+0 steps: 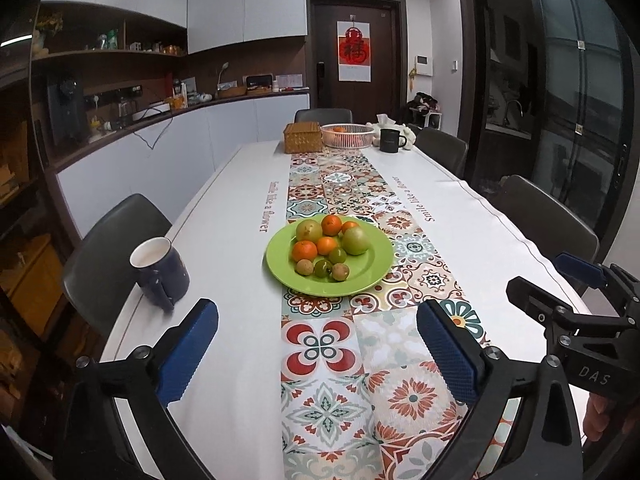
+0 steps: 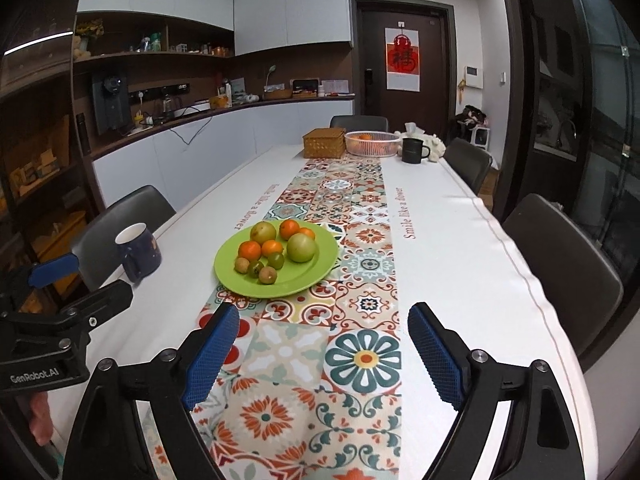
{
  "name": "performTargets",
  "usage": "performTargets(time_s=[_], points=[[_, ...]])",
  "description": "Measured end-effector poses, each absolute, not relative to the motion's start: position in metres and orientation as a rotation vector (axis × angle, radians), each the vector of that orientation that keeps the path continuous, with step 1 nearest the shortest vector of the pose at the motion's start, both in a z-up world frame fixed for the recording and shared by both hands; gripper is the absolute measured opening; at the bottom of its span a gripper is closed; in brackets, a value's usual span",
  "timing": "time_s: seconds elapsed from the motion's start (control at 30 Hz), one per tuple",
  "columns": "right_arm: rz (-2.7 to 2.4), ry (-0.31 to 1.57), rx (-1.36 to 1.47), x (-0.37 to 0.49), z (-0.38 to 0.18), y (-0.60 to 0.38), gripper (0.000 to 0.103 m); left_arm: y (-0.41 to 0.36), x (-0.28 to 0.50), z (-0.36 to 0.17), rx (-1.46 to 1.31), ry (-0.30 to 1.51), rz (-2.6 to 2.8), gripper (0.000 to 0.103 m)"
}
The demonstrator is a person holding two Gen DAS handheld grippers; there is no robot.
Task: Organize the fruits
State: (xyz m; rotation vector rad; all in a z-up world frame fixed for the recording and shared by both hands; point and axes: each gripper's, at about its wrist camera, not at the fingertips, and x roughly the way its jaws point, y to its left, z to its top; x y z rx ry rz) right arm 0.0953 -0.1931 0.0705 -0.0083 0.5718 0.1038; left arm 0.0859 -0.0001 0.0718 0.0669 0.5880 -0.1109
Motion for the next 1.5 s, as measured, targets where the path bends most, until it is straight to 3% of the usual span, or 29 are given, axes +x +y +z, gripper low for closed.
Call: performTargets(time_s=[1.5], points=[[0.081, 0.571, 0.004, 0.078, 0.076, -0.196, 0.087, -0.001, 0.067, 0.075, 0.072, 0.552, -0.088, 0.103]])
